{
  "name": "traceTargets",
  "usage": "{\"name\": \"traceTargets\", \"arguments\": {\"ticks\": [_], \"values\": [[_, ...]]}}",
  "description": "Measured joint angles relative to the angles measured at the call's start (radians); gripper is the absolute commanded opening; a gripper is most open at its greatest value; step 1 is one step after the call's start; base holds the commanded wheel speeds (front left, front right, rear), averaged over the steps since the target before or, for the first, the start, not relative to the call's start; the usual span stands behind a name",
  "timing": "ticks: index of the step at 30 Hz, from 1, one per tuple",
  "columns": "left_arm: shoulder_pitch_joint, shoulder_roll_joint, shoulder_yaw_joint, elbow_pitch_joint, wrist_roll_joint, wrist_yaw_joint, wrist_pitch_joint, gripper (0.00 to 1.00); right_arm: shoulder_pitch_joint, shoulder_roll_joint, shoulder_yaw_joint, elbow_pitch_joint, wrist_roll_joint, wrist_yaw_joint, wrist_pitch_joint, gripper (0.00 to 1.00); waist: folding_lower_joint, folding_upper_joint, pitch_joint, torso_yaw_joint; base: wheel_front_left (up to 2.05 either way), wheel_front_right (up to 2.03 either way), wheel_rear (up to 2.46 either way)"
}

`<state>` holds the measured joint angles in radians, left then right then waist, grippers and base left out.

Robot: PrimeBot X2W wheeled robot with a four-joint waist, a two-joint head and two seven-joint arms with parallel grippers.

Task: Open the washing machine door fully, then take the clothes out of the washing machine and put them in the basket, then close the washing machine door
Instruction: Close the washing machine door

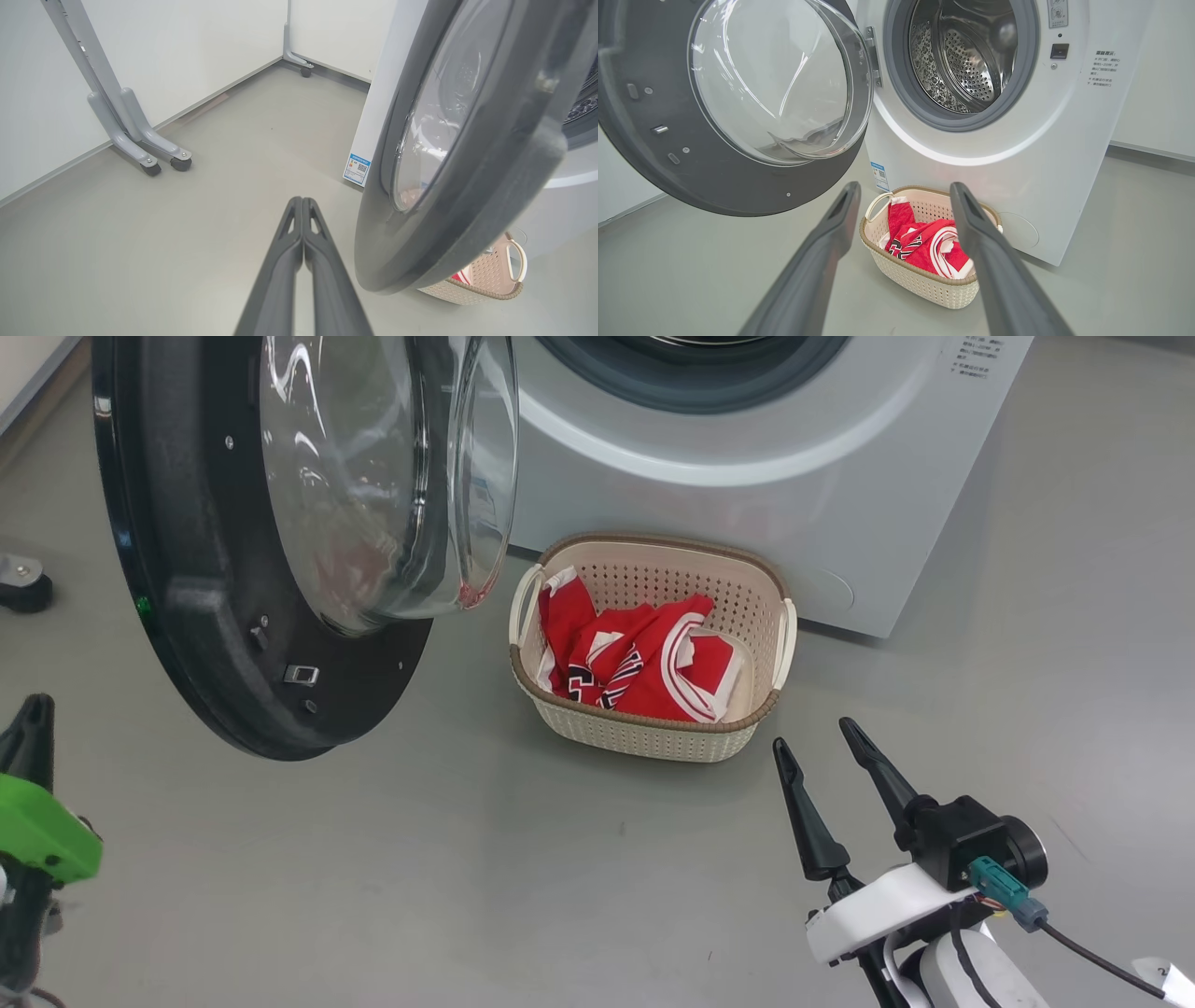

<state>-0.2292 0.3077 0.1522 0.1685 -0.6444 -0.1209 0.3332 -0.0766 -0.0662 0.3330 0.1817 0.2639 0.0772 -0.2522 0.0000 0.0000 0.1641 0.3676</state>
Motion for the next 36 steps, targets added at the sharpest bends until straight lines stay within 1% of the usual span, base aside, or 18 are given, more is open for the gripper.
{"name": "traceTargets", "arguments": {"ticks": [6,10,11,14,15,16,20,26,36], "values": [[0.103,0.003,-0.051,-0.003,0.070,-0.001,-0.174,0.00,0.011,0.002,0.001,0.000,0.003,0.001,0.000,1.00,0.0000,0.0000,-0.018,0.010,0.00,0.00,0.00],[0.140,0.002,-0.056,0.001,0.123,-0.004,-0.296,0.00,0.023,0.003,0.006,0.000,0.007,0.001,0.000,1.00,0.0000,0.0000,-0.025,0.014,0.00,0.00,0.00],[0.152,-0.004,-0.057,0.003,0.143,-0.005,-0.352,0.00,0.023,0.004,0.007,0.000,0.007,0.003,0.000,1.00,0.0000,0.0000,-0.027,0.015,0.00,0.00,0.00],[0.156,-0.008,-0.067,0.005,0.176,-0.005,-0.401,0.00,0.023,0.004,0.008,0.000,0.008,0.003,0.000,1.00,0.0000,0.0000,-0.029,0.016,0.00,0.00,0.00],[0.158,-0.008,-0.076,0.006,0.198,-0.005,-0.421,0.46,0.023,0.004,0.009,0.000,0.008,0.003,0.000,1.00,0.0000,0.0000,-0.029,0.016,0.00,0.00,0.00],[0.160,-0.007,-0.084,0.014,0.216,-0.005,-0.441,1.00,0.024,0.004,0.010,0.000,0.009,0.004,0.000,1.00,0.0000,0.0000,-0.030,0.016,0.00,0.00,0.00],[0.195,-0.004,-0.115,0.053,0.266,-0.008,-0.486,1.00,0.024,0.004,0.014,0.000,0.009,0.004,0.000,1.00,0.0000,0.0000,-0.031,0.015,0.00,0.00,0.00],[0.201,-0.008,-0.121,0.086,0.278,-0.008,-0.546,1.00,0.024,0.005,0.014,-0.002,0.009,0.004,0.000,1.00,0.0000,0.0000,-0.029,0.012,0.00,0.00,0.00],[0.200,-0.025,-0.123,0.114,0.314,-0.002,-0.572,1.00,0.024,0.005,0.012,-0.004,0.009,0.004,0.000,1.00,0.0000,0.0000,-0.019,0.007,0.00,0.00,0.00]]}}
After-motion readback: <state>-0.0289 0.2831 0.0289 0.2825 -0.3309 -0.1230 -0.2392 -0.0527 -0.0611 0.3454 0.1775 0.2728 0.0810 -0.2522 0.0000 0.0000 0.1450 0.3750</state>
